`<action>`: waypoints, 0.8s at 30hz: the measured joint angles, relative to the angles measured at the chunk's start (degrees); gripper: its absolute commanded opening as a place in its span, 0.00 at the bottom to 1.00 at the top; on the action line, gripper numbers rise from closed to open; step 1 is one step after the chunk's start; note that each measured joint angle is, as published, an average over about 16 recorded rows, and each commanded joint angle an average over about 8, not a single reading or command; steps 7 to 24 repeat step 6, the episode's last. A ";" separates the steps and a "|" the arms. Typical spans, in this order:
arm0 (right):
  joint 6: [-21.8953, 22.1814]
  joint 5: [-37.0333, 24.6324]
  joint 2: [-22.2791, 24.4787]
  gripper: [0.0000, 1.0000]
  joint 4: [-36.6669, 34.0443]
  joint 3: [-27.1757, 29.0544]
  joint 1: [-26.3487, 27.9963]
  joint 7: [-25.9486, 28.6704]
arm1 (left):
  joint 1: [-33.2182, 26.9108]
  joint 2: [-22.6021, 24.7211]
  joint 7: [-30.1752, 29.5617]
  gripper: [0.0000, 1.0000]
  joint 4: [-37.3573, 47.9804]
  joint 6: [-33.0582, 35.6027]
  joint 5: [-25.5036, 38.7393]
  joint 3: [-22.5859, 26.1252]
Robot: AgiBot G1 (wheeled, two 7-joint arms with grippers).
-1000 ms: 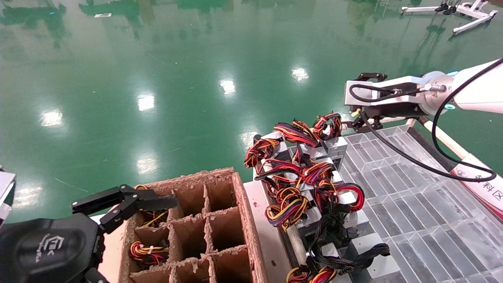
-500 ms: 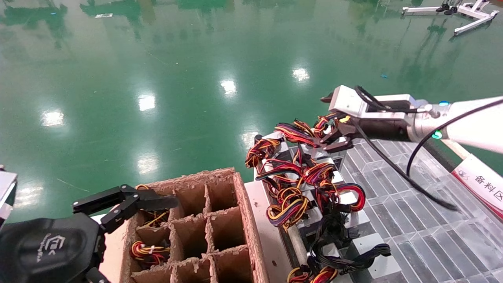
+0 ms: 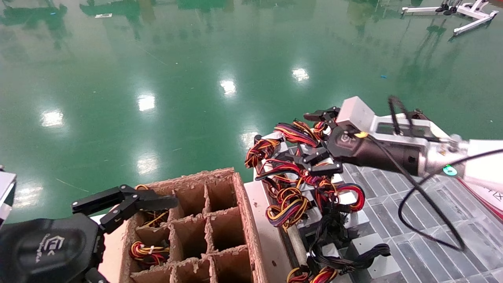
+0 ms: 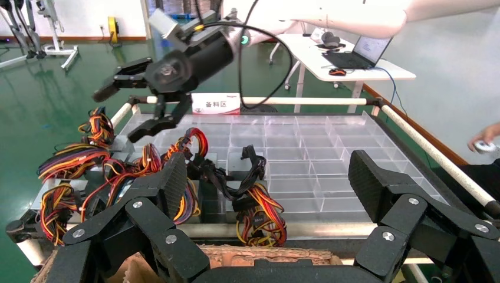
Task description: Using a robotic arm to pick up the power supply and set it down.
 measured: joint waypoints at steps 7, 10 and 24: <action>-1.64 2.08 1.78 1.00 3.96 1.87 -2.88 2.60 | 0.00 0.00 0.00 1.00 0.00 0.00 0.00 0.00; -1.64 2.08 1.78 1.00 3.96 1.87 -2.88 2.60 | 0.00 0.00 0.00 1.00 0.00 0.00 0.00 0.00; -1.64 2.08 1.78 1.00 3.96 1.87 -2.88 2.60 | 0.00 0.00 0.00 1.00 0.00 0.00 0.00 0.00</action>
